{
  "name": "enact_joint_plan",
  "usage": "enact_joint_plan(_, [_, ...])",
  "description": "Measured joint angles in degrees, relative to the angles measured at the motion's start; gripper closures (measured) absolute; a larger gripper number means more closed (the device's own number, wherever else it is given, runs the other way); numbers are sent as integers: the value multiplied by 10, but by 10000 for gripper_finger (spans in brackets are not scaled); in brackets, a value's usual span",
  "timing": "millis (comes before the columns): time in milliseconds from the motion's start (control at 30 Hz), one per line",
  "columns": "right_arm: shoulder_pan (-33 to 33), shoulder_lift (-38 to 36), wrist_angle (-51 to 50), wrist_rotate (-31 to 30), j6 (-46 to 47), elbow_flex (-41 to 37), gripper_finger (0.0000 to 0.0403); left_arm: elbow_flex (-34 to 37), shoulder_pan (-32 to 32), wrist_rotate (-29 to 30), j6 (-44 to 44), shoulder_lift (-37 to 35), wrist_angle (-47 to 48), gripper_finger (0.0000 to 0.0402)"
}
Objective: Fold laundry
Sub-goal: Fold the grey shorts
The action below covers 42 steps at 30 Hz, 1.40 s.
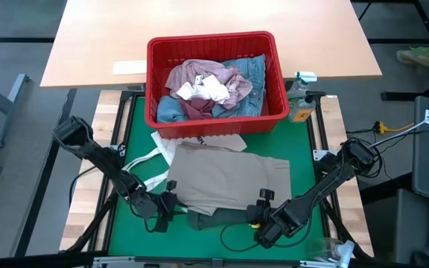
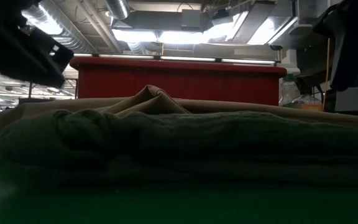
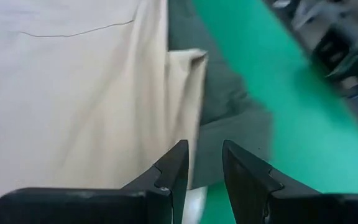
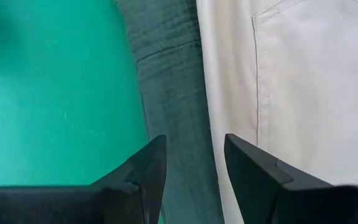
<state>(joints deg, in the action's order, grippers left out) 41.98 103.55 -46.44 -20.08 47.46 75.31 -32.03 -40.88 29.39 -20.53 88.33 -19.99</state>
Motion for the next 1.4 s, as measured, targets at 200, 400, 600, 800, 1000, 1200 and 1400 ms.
enact_joint_plan(200, [0, 0, 1, 0, 0, 0, 240, 0, 0, 29, 46, 44, 0, 308])
enact_joint_plan(400, [0, 0, 1, 1, 0, 0, 240, 0, 0, 68, 46, 66, 3, 308])
enact_joint_plan(600, [0, 0, 1, 1, 0, 0, 240, 0, 0, 106, 46, 66, 10, 313])
enact_joint_plan(800, [0, 0, 1, 1, 0, 0, 240, 0, 1, 103, 45, 66, 11, 363])
enact_joint_plan(1000, [0, 0, 1, 1, 0, 0, 240, 0, 1, 101, 42, 66, 11, 398])
enact_joint_plan(1200, [0, -1, 1, 1, 0, 0, 240, 0, 1, 80, -31, 66, -14, 363])
enact_joint_plan(1400, [0, 0, -2, 4, 0, 0, 240, 0, 1, 39, -46, 65, -98, 345])
